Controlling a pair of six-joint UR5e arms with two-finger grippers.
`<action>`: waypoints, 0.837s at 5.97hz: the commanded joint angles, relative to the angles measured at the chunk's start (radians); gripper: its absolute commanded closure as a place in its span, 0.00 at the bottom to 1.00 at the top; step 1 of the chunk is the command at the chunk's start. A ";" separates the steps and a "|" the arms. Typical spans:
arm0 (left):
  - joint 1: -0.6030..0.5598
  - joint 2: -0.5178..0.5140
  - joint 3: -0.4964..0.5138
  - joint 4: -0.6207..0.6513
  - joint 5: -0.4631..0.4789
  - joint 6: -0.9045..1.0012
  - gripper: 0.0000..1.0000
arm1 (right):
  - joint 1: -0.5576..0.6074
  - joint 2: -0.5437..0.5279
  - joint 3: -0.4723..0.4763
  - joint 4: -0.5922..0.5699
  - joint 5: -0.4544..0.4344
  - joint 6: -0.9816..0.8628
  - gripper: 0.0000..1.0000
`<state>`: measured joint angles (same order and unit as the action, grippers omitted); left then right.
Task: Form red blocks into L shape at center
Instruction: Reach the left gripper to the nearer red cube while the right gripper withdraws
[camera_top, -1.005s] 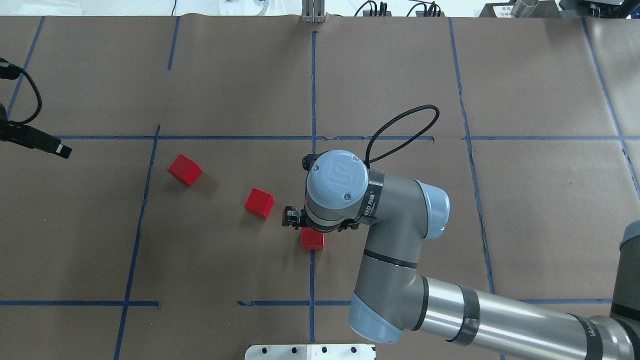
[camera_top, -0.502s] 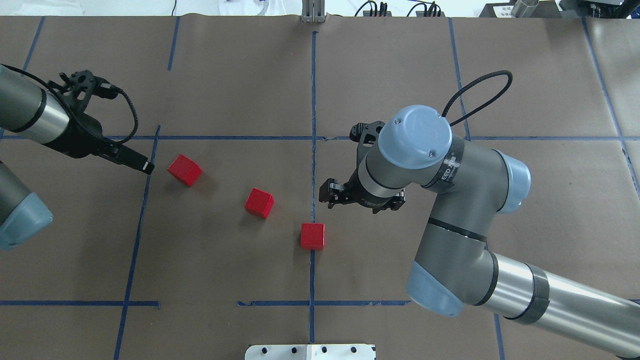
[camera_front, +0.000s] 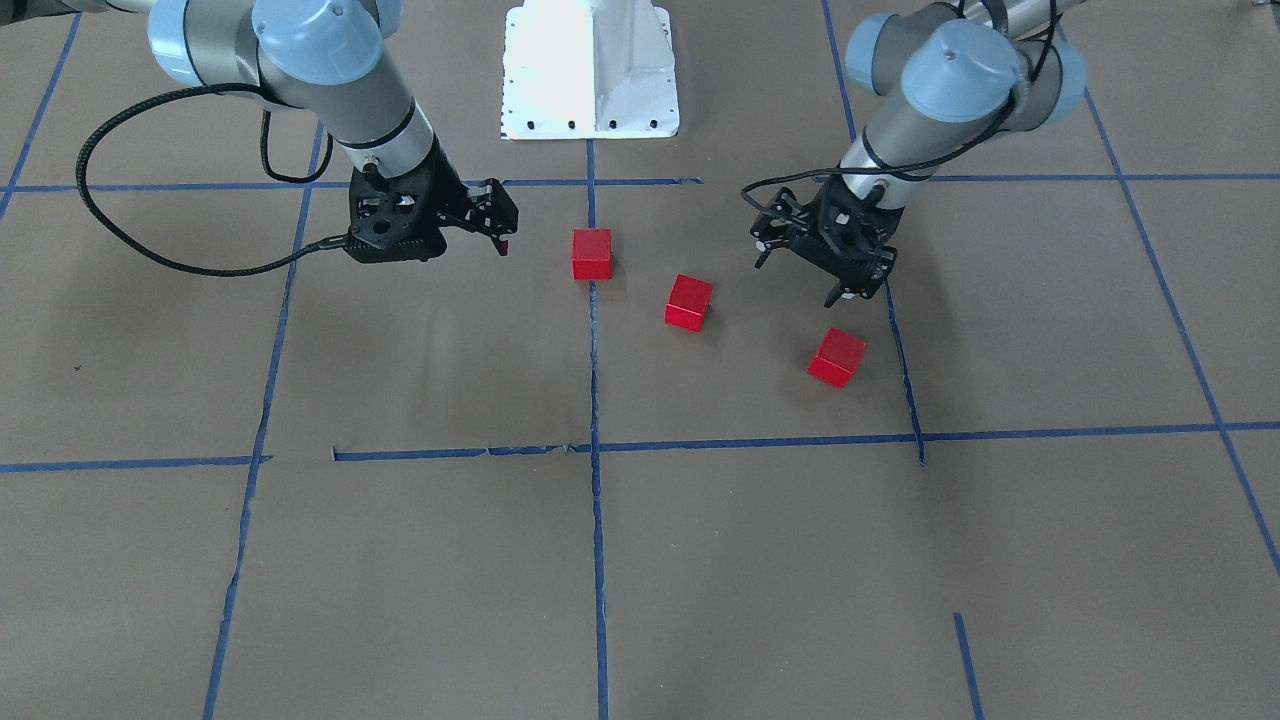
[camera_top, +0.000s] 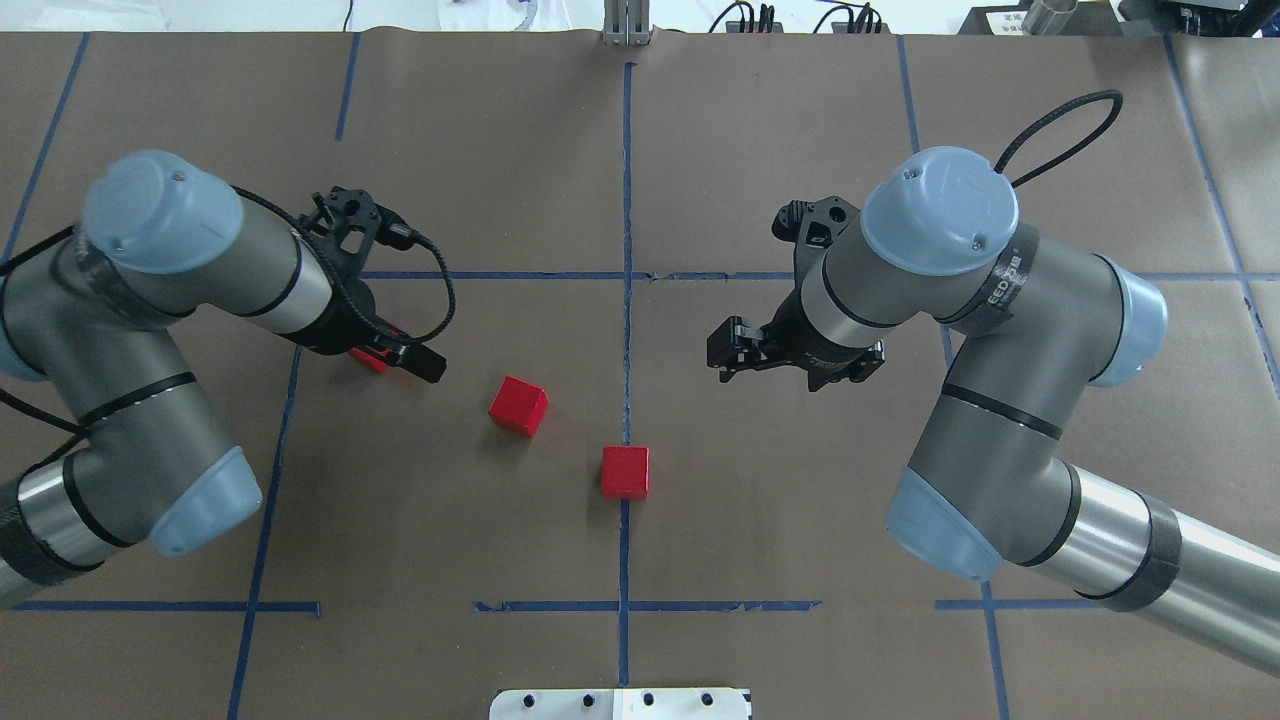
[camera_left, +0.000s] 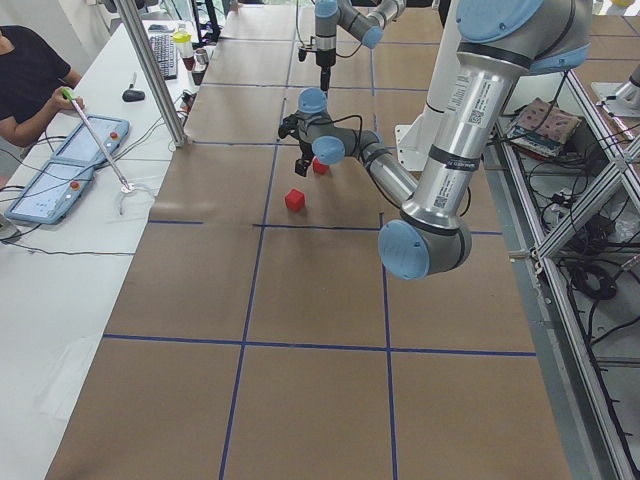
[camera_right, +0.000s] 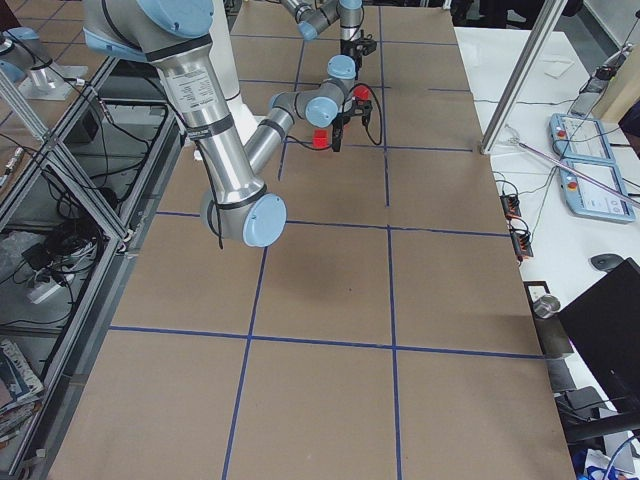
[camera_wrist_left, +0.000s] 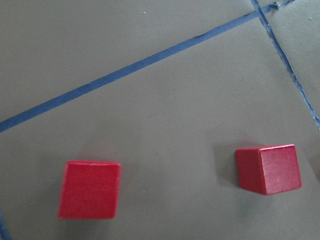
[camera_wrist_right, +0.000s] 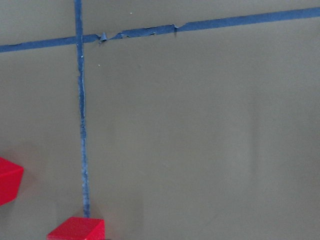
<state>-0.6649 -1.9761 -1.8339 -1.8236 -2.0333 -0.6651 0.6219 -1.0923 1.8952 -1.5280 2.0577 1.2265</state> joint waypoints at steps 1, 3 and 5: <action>0.101 -0.072 0.008 0.073 0.112 -0.065 0.00 | 0.016 -0.068 0.030 0.000 0.004 -0.033 0.00; 0.149 -0.170 0.126 0.069 0.182 -0.120 0.00 | 0.033 -0.133 0.077 0.000 0.004 -0.061 0.00; 0.150 -0.171 0.156 0.061 0.202 -0.117 0.00 | 0.033 -0.143 0.077 0.000 0.002 -0.061 0.00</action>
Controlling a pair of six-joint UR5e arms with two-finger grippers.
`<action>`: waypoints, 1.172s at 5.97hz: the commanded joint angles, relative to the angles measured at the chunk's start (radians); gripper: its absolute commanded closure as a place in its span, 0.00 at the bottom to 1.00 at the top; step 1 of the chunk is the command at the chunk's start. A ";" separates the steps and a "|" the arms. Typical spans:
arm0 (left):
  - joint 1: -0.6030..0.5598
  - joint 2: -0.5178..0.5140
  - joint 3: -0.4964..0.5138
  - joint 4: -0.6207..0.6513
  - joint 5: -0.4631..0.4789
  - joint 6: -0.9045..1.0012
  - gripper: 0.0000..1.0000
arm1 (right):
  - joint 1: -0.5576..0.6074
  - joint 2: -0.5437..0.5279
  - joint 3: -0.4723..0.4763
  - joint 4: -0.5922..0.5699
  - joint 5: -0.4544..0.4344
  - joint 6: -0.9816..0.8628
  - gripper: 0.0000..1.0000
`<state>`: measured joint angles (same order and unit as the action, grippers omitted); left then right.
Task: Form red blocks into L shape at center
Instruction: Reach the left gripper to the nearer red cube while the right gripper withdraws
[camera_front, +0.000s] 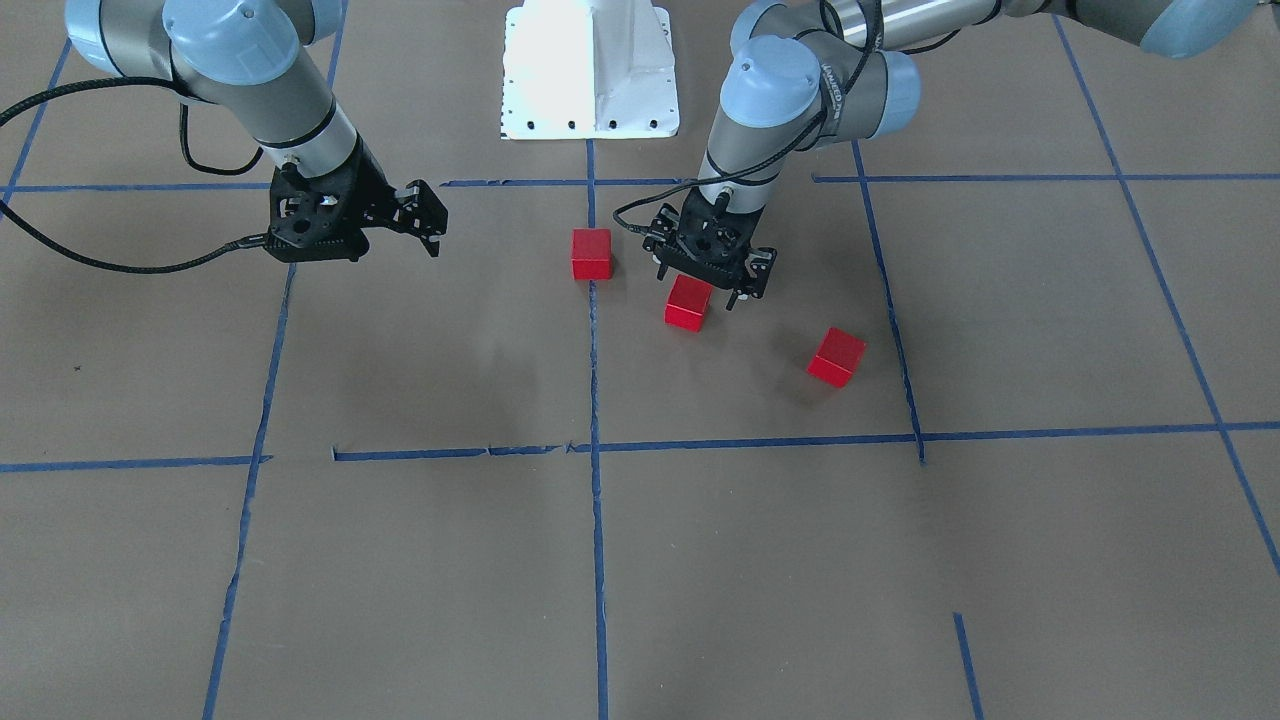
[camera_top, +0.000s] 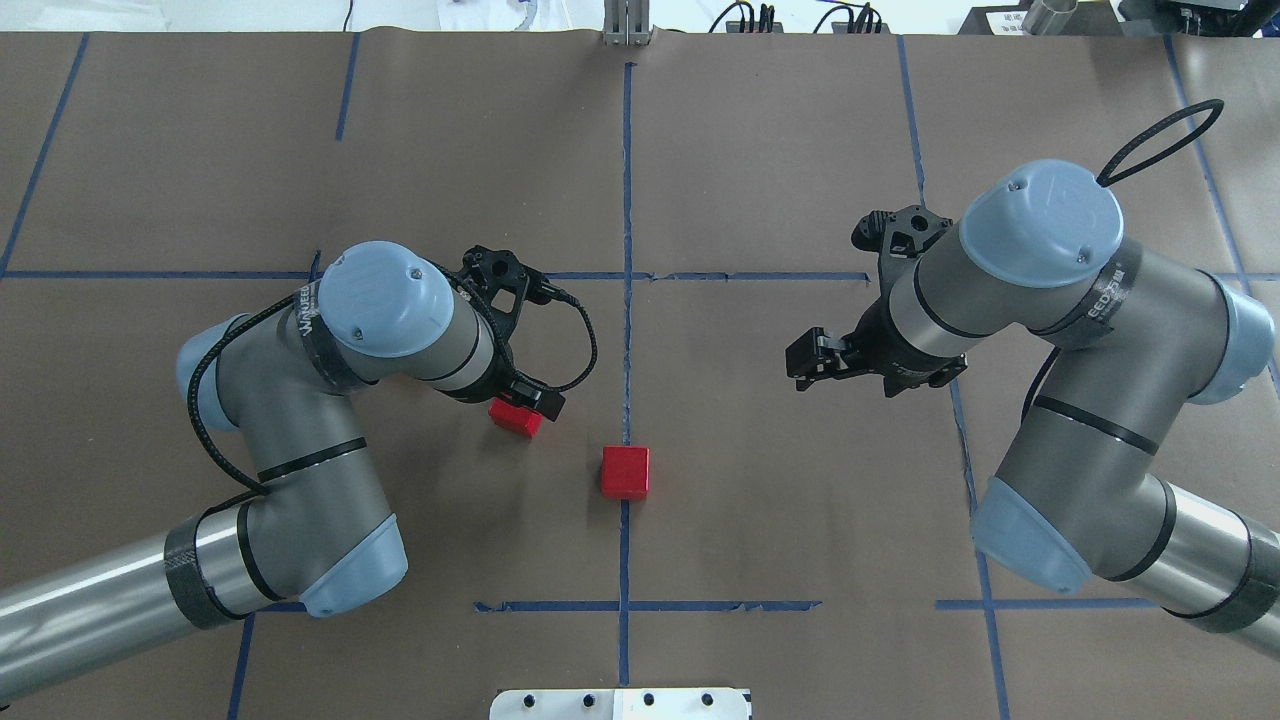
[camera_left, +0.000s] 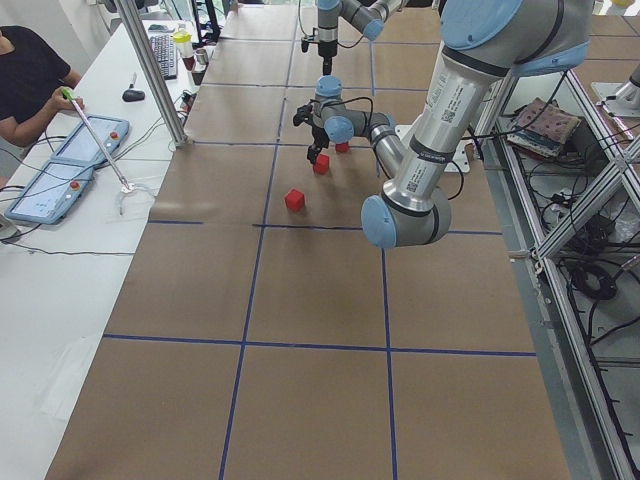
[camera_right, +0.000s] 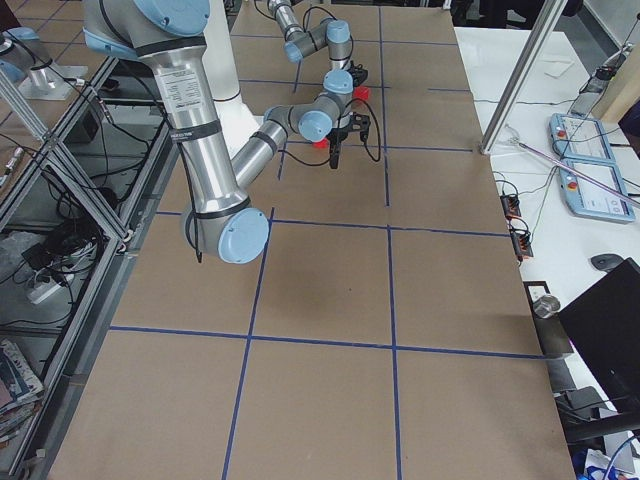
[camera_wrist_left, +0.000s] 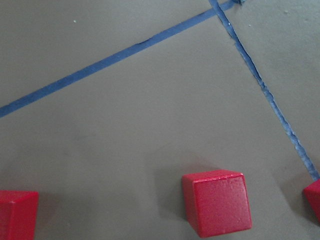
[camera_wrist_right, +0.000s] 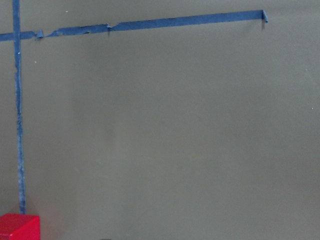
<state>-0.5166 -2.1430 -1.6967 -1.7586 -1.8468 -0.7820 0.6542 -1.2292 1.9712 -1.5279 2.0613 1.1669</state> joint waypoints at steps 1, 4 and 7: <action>0.012 -0.009 0.043 -0.005 0.029 -0.005 0.00 | -0.001 -0.013 0.002 0.000 -0.006 -0.001 0.00; 0.027 -0.027 0.048 -0.005 0.029 -0.046 0.00 | -0.002 -0.012 0.002 0.000 -0.004 0.000 0.00; 0.039 -0.029 0.086 -0.042 0.061 -0.048 0.15 | -0.001 -0.015 0.003 0.000 -0.006 0.000 0.00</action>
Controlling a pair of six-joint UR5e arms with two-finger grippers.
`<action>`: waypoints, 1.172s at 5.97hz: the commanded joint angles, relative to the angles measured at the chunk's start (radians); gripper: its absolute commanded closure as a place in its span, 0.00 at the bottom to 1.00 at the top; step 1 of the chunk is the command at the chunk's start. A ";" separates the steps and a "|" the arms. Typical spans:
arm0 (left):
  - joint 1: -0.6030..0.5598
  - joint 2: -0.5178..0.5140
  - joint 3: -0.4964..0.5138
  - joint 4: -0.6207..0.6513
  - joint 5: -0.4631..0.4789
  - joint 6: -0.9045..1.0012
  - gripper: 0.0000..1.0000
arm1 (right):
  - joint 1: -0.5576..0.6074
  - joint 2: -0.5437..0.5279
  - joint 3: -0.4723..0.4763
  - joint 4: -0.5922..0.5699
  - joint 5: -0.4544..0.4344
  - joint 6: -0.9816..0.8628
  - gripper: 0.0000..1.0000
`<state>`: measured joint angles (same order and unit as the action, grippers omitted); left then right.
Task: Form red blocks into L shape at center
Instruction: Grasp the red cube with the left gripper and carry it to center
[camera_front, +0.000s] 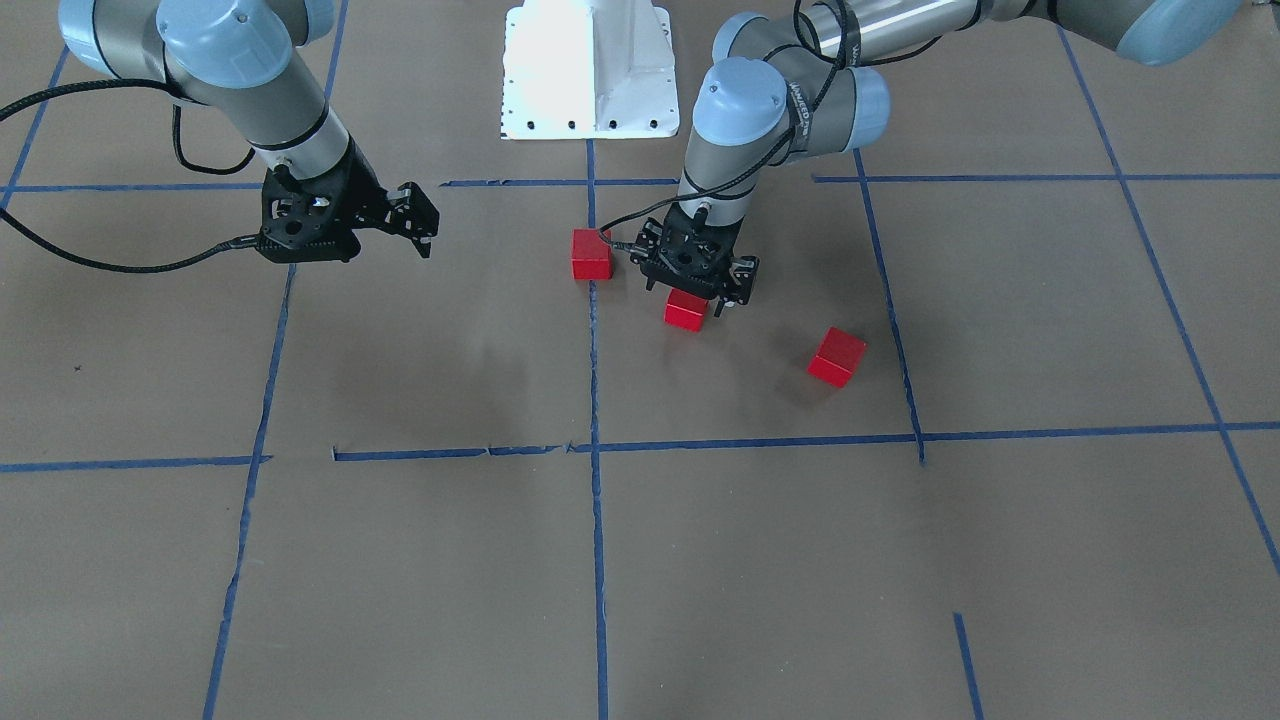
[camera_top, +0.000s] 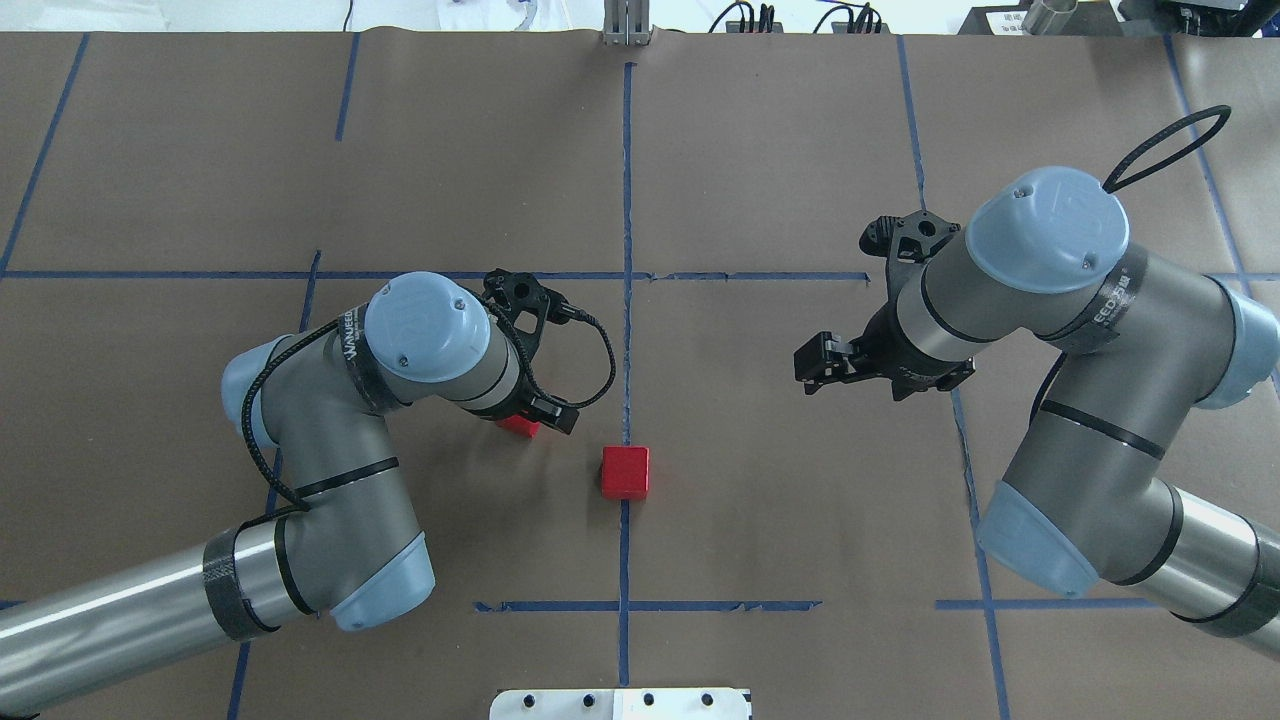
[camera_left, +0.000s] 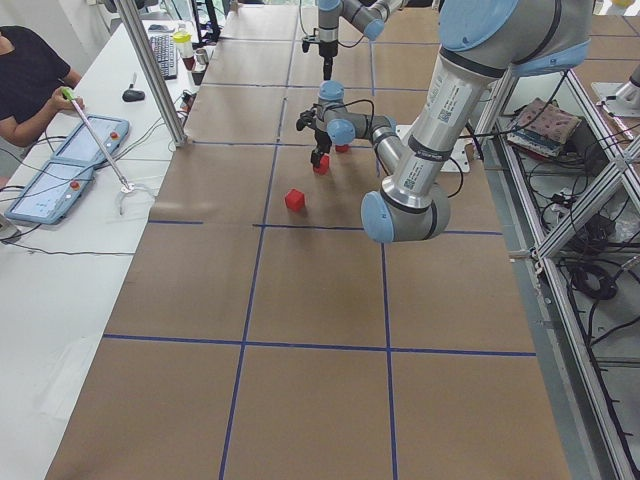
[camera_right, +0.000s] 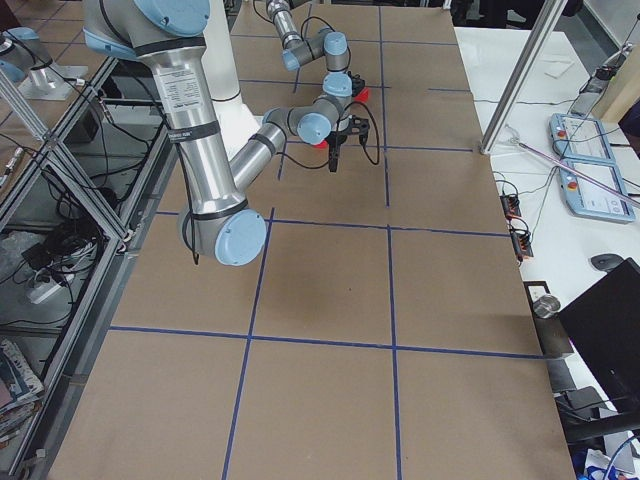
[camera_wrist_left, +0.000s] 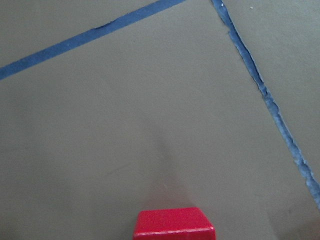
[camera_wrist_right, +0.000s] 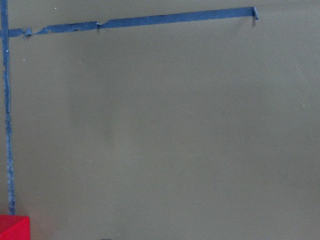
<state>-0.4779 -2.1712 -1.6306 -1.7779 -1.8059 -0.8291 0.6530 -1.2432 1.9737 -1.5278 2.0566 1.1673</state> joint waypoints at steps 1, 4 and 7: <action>0.001 -0.002 0.028 -0.041 0.035 -0.005 0.52 | 0.002 -0.002 0.002 0.000 0.000 0.000 0.00; 0.004 -0.088 0.047 -0.037 0.040 -0.192 1.00 | 0.013 -0.036 0.045 0.000 0.008 -0.001 0.00; 0.050 -0.214 0.155 0.056 0.098 -0.469 1.00 | 0.053 -0.081 0.065 0.000 0.019 -0.003 0.00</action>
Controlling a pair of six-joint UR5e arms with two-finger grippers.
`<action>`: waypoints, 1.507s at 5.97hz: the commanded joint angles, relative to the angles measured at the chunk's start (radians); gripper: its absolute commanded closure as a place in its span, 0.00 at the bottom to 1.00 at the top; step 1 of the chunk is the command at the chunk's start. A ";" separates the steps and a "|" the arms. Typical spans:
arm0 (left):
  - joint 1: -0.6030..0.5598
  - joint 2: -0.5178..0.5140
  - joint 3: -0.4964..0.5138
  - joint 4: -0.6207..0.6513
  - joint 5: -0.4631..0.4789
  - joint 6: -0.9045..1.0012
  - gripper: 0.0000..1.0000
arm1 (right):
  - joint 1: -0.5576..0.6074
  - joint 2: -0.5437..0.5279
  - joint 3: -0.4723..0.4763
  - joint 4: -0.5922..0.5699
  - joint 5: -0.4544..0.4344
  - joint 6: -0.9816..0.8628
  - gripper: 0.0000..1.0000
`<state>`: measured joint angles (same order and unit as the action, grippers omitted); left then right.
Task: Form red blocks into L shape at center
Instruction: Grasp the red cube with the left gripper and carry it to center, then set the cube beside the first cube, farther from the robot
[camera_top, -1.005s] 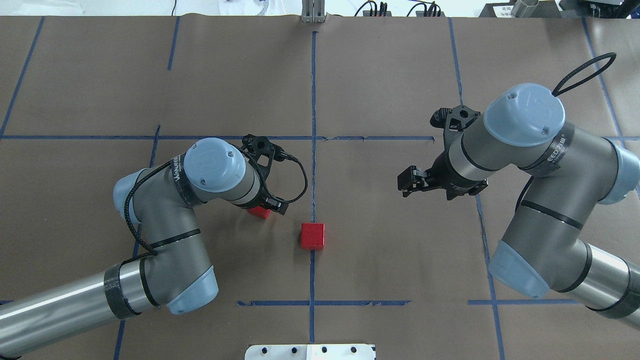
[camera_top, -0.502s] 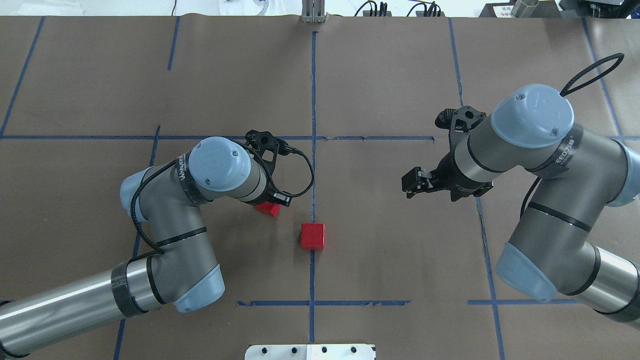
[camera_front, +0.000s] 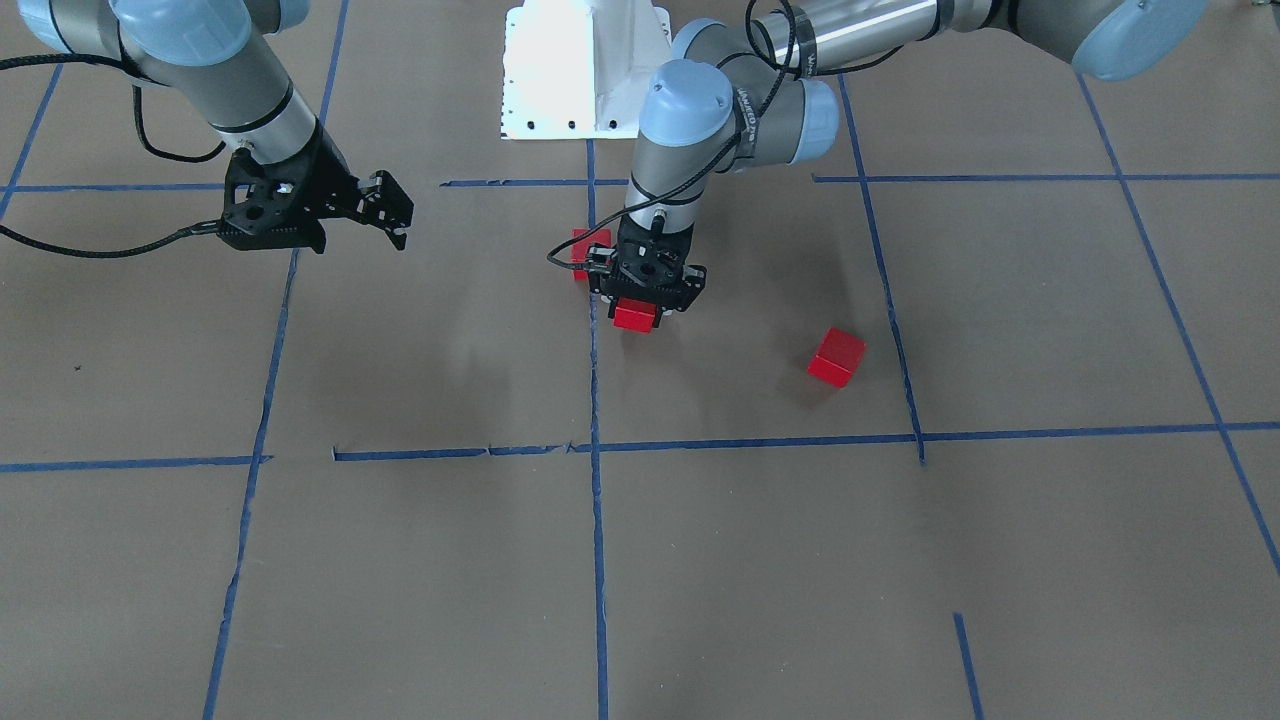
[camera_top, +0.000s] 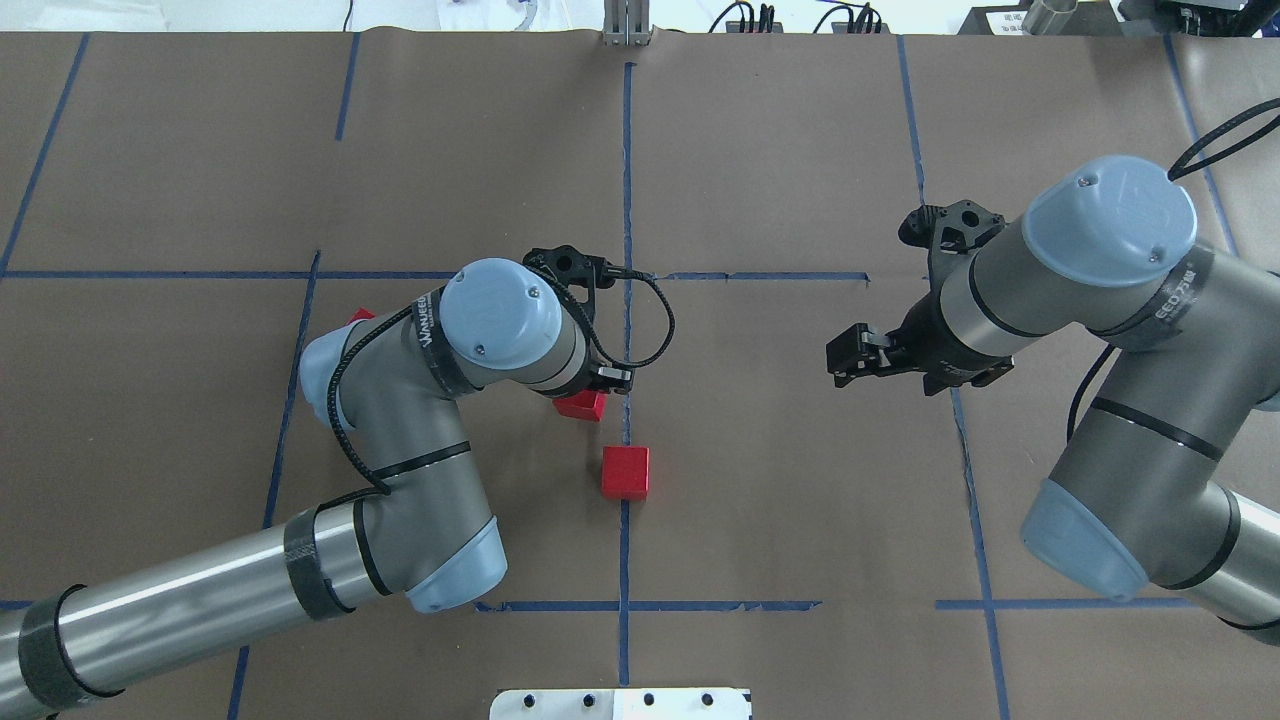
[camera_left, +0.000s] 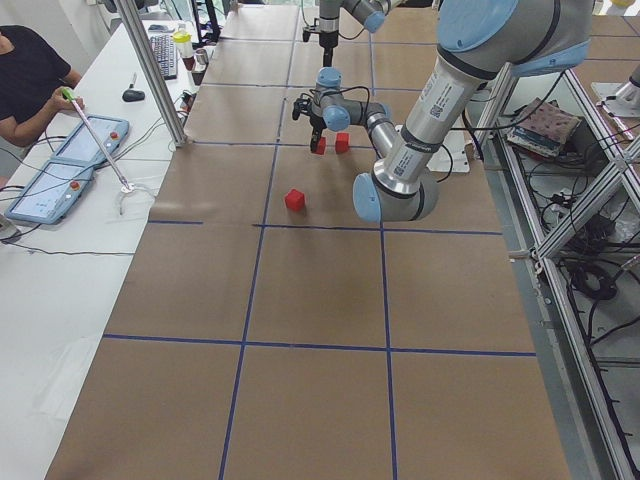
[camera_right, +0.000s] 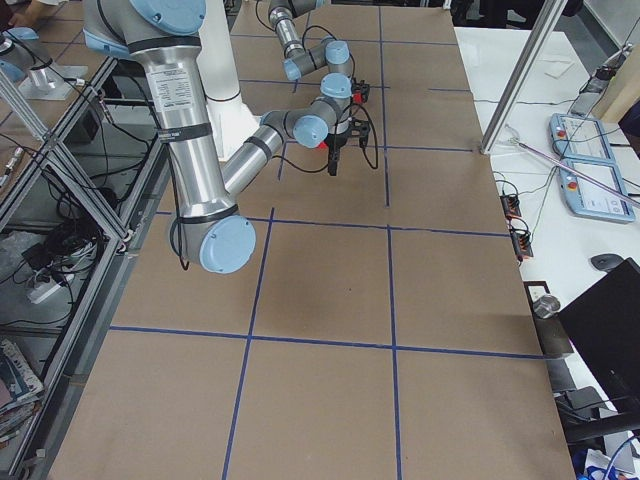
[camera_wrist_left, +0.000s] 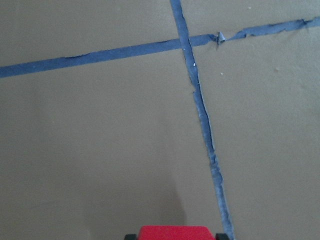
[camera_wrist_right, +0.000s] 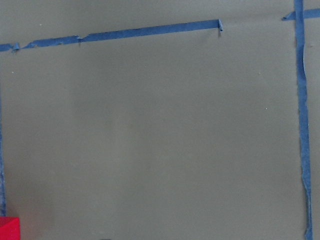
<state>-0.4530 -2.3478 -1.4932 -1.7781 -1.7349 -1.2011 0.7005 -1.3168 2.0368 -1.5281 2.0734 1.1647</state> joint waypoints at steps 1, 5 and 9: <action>0.031 -0.057 0.019 0.072 0.028 -0.160 1.00 | 0.005 -0.006 0.005 0.000 0.002 0.001 0.00; 0.074 -0.059 0.025 0.078 0.064 -0.178 1.00 | 0.005 -0.012 0.013 0.000 0.002 0.001 0.00; 0.074 -0.053 0.019 0.078 0.061 -0.120 1.00 | 0.005 -0.012 0.011 0.000 0.002 0.001 0.00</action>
<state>-0.3798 -2.4020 -1.4732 -1.6996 -1.6731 -1.3229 0.7057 -1.3285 2.0489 -1.5279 2.0755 1.1658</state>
